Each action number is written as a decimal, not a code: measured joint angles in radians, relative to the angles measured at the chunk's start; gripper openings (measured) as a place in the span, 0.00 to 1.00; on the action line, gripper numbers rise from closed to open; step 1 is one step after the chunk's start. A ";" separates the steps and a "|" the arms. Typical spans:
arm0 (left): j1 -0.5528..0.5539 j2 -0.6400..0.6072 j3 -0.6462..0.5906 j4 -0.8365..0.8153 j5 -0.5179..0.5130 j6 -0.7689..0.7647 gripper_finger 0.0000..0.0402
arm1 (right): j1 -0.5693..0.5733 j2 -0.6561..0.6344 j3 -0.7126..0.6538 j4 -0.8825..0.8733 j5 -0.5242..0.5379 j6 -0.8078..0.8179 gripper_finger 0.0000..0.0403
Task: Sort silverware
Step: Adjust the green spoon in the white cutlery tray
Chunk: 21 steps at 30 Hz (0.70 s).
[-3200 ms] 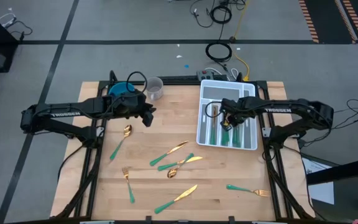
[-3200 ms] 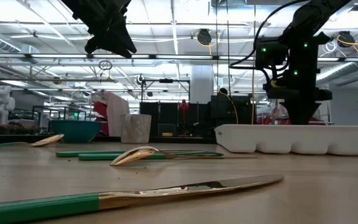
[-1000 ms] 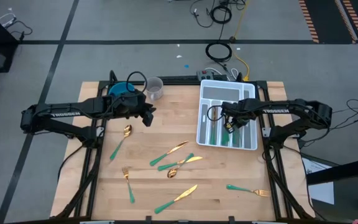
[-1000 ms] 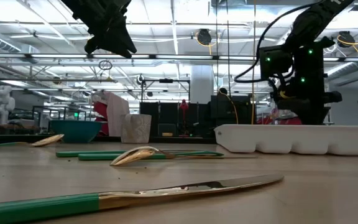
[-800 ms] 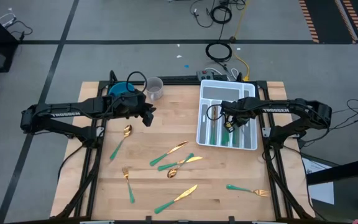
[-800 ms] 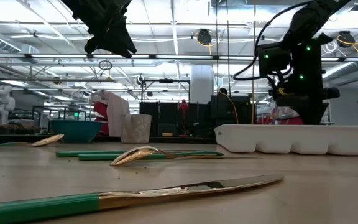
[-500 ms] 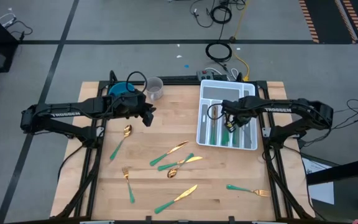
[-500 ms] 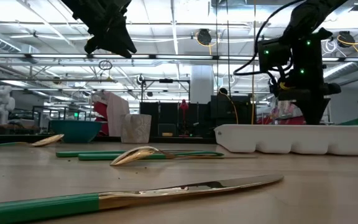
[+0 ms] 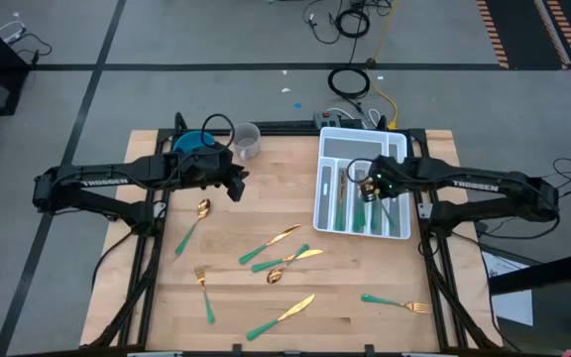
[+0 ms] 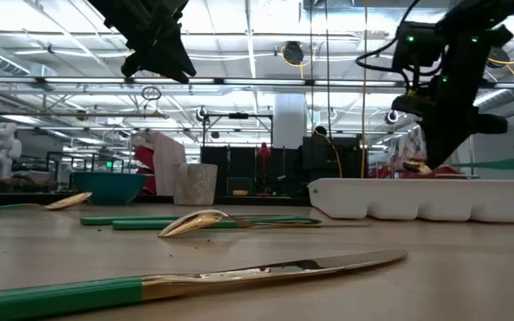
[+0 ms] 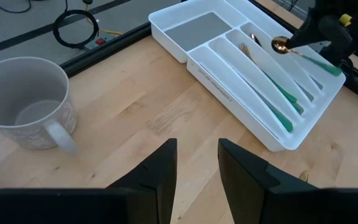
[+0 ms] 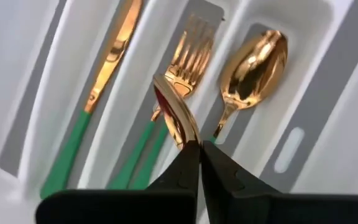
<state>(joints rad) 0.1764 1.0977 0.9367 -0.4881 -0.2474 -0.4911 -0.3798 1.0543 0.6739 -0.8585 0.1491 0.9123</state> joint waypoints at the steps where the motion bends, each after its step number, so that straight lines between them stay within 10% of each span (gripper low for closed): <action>1: 0.000 0.000 0.000 0.000 0.000 0.000 0.31 | 0.000 -0.020 -0.024 0.016 -0.001 0.025 0.00; 21: 0.000 0.000 0.000 0.000 0.000 0.010 0.31 | -0.006 -0.222 -0.275 0.228 0.109 0.390 0.00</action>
<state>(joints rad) 0.1768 1.0977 0.9367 -0.4881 -0.2474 -0.4812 -0.3855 0.8328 0.3986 -0.6302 0.2584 1.3022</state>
